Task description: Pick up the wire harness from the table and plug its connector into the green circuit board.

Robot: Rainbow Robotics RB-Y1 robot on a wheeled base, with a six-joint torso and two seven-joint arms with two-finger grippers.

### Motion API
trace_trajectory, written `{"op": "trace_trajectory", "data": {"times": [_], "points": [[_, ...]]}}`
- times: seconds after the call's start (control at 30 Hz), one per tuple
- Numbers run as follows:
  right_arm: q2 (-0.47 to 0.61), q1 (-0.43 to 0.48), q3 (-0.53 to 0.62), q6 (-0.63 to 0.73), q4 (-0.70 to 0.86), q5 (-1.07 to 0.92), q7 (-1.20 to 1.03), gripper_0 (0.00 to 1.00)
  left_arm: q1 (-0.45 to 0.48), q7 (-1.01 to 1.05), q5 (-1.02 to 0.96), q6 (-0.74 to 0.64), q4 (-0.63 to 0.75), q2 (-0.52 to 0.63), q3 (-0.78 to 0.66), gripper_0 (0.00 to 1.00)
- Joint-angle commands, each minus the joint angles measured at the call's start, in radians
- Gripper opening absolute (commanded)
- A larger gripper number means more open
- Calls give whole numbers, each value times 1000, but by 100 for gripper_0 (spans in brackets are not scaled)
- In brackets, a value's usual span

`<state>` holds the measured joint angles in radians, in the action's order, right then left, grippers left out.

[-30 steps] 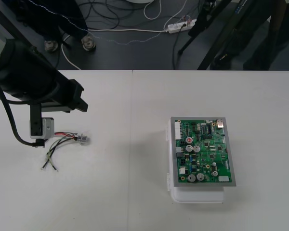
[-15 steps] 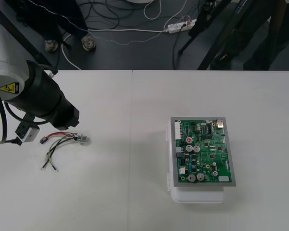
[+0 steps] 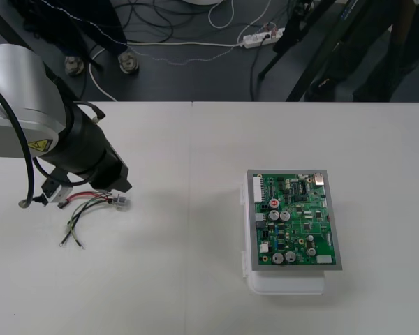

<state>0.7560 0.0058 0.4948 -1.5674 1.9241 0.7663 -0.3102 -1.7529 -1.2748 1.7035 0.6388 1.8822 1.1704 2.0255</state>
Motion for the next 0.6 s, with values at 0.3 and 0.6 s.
{"op": "trace_trajectory", "data": {"times": [0.3, 0.6], "points": [[11, -3, -39, -3, 18, -33, 37, 100, -22, -388, 19, 76, -61, -67, -22, 94], [11, -46, -7, -3, 18, -39, 39, 100, 9, -440, 156, 74, -106, -136, 25, 94]]}}
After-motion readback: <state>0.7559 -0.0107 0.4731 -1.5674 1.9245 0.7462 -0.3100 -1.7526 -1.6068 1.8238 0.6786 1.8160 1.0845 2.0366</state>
